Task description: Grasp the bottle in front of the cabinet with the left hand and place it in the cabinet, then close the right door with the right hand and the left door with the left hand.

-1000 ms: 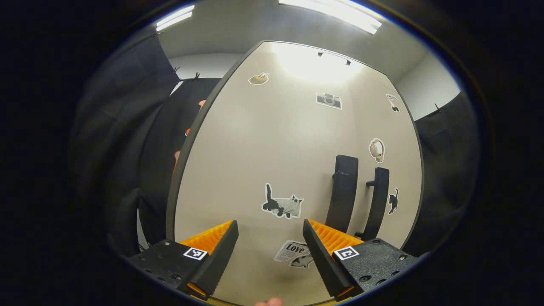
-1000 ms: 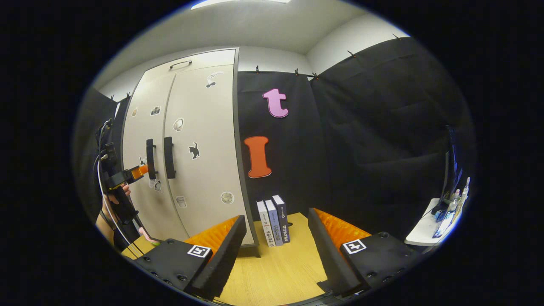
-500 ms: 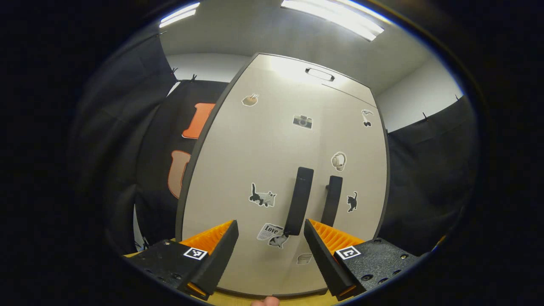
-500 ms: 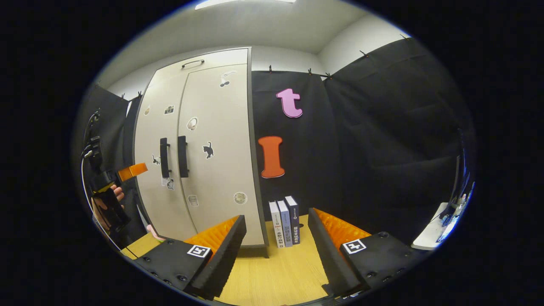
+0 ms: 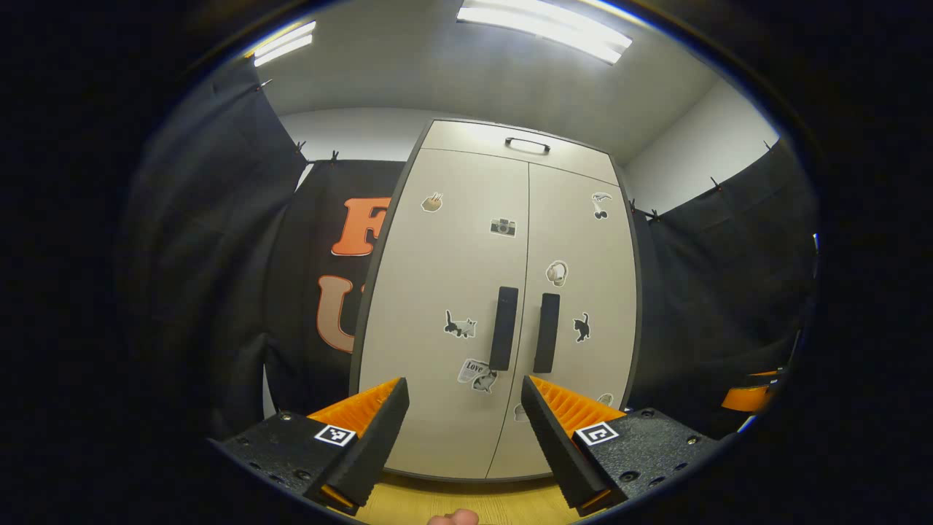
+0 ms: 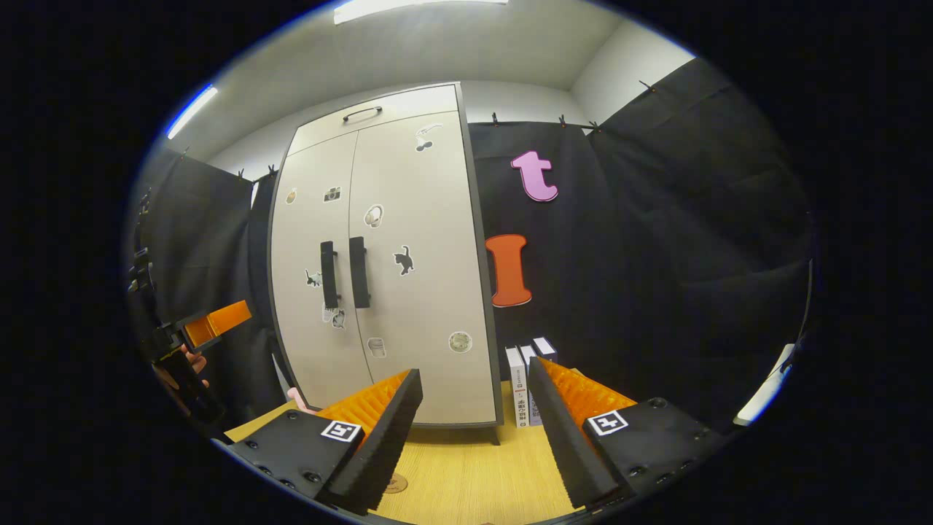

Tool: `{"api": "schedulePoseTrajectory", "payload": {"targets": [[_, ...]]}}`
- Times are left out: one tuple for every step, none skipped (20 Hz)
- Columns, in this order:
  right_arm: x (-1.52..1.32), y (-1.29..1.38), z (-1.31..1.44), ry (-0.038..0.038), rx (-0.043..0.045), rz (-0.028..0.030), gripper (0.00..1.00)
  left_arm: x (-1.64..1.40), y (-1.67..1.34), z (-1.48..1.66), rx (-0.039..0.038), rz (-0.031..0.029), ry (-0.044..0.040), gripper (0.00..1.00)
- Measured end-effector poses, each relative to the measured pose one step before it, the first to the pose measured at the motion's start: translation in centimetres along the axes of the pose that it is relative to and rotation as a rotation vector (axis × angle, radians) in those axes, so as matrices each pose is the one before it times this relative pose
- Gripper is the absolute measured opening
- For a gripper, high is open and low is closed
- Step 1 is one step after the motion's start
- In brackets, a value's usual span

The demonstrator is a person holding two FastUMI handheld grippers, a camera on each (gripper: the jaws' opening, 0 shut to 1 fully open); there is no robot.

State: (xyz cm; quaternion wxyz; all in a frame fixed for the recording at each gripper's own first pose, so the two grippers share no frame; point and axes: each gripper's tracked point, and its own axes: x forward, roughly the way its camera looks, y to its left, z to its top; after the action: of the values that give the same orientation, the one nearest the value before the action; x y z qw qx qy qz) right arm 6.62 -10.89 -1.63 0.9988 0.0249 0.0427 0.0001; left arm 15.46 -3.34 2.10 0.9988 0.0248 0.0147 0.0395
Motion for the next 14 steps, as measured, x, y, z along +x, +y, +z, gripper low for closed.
{"api": "schedulePoseTrajectory", "payload": {"targets": [[-0.162, 0.175, -0.070, 0.00025, -0.00268, 0.00796, 0.97, -0.775, 0.088, -0.272, -0.00616, 0.00837, 0.00403, 0.94], [-0.148, 0.171, -0.129, 0.00059, -0.00430, 0.00592, 0.97, -0.552, -0.047, -0.384, -0.00986, 0.00251, 0.00429, 0.94], [-0.122, 0.145, -0.106, 0.00146, -0.00368, 0.00569, 0.97, -0.610, -0.152, -0.450, -0.00625, -0.00018, 0.00696, 0.94], [-0.024, 0.114, -0.137, 0.00100, -0.00168, 0.00342, 0.97, -0.469, -0.035, -0.405, 0.00147, 0.00515, 0.00614, 0.94], [-0.140, 0.118, -0.051, -0.00009, 0.00032, 0.00188, 0.97, -0.488, 0.074, -0.303, 0.00829, 0.00746, 0.00376, 0.94], [-0.061, 0.089, -0.052, -0.00117, 0.00053, 0.00082, 0.97, -0.200, -0.116, -0.250, 0.01002, 0.00126, 0.00173, 0.94], [-0.049, -0.081, -0.060, -0.00133, -0.00031, -0.00021, 0.97, -0.099, -0.435, -0.279, 0.00739, -0.00453, 0.00218, 0.94], [0.006, -0.070, -0.020, 0.00121, -0.00175, -0.00062, 0.97, 0.048, -0.370, -0.141, 0.00064, -0.00544, 0.00279, 0.94], [-0.113, -0.088, -0.021, 0.00203, -0.00177, -0.00048, 0.97, -0.039, -0.360, 0.007, -0.00632, -0.00854, 0.00116, 0.94], [-0.018, -0.114, 0.010, 0.00113, -0.00066, -0.00063, 0.97, 0.130, -0.475, 0.046, -0.01282, -0.01096, -0.00076, 0.94], [-0.086, -0.130, 0.059, 0.00006, -0.00076, -0.00230, 0.97, -0.018, -0.337, -0.096, -0.01327, -0.00747, -0.00030, 0.94], [-0.057, -0.130, 0.067, -0.00288, -0.00129, -0.00503, 0.97, 0.113, -0.249, -0.028, -0.00898, -0.00581, -0.00041, 0.94], [-0.116, -0.230, 0.036, -0.00264, -0.00072, -0.00534, 0.97, 0.039, -0.285, -0.111, -0.00407, -0.00636, 0.00208, 0.94], [-0.088, -0.078, 0.041, -0.00154, 0.00064, -0.00411, 0.97, 0.112, -0.122, 0.016, 0.00022, -0.00559, 0.00160, 0.94]]}}
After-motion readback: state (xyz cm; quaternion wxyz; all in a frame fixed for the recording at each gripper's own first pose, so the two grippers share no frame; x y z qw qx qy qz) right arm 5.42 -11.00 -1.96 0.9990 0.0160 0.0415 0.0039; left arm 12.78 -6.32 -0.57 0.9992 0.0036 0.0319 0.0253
